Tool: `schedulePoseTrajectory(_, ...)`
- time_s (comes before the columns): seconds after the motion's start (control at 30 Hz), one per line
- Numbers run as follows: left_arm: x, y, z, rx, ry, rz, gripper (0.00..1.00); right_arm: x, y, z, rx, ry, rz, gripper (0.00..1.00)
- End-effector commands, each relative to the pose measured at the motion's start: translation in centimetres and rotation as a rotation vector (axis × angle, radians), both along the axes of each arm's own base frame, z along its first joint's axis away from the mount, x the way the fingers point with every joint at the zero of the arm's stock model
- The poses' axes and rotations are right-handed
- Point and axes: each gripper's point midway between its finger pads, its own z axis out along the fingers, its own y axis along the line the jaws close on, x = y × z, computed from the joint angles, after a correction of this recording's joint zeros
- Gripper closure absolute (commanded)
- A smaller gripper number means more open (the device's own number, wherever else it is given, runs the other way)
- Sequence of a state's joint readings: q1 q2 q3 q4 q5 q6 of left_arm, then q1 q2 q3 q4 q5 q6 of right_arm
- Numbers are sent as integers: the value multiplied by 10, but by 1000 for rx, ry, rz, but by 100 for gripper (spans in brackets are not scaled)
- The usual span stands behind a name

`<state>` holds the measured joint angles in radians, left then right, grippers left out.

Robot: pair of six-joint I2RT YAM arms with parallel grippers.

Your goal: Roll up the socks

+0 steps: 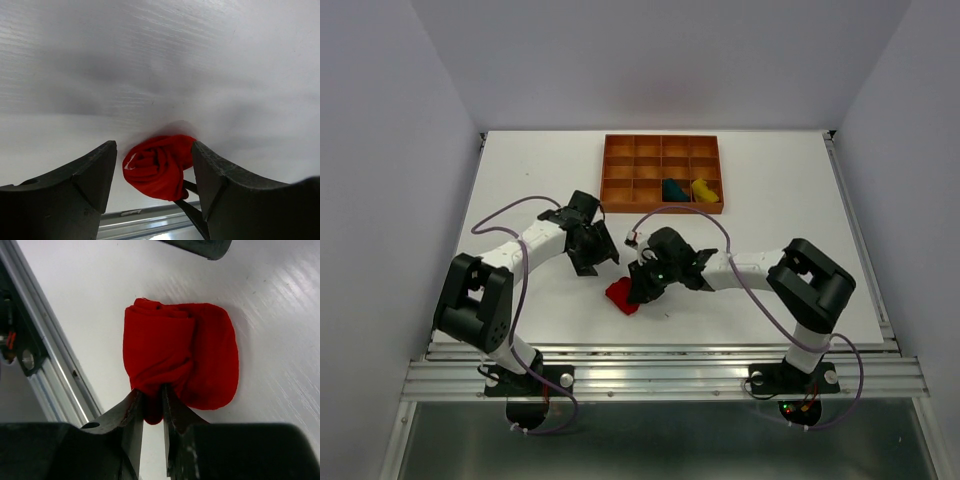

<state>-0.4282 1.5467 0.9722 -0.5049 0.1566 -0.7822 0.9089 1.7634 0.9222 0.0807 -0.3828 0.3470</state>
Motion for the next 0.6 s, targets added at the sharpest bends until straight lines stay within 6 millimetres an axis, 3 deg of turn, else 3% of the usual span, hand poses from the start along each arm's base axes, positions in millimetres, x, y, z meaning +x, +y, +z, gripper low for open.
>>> schedulePoseTrajectory(0.0,2,4,10,-6,-63,-18,28,-1,-4,-9,21,149,11,94)
schedulePoseTrajectory(0.23,-4,10,6,-1,-73,-22,28,4,-10,-18,43,280,-10,94)
schedulePoseTrajectory(0.47,-9,6,25,-63,-164,-81,30,15,-16,-22,61,373,-52,94)
schedulePoseTrajectory(0.57,-17,1,22,-105,-159,-99,30,17,-19,-28,51,407,-78,94)
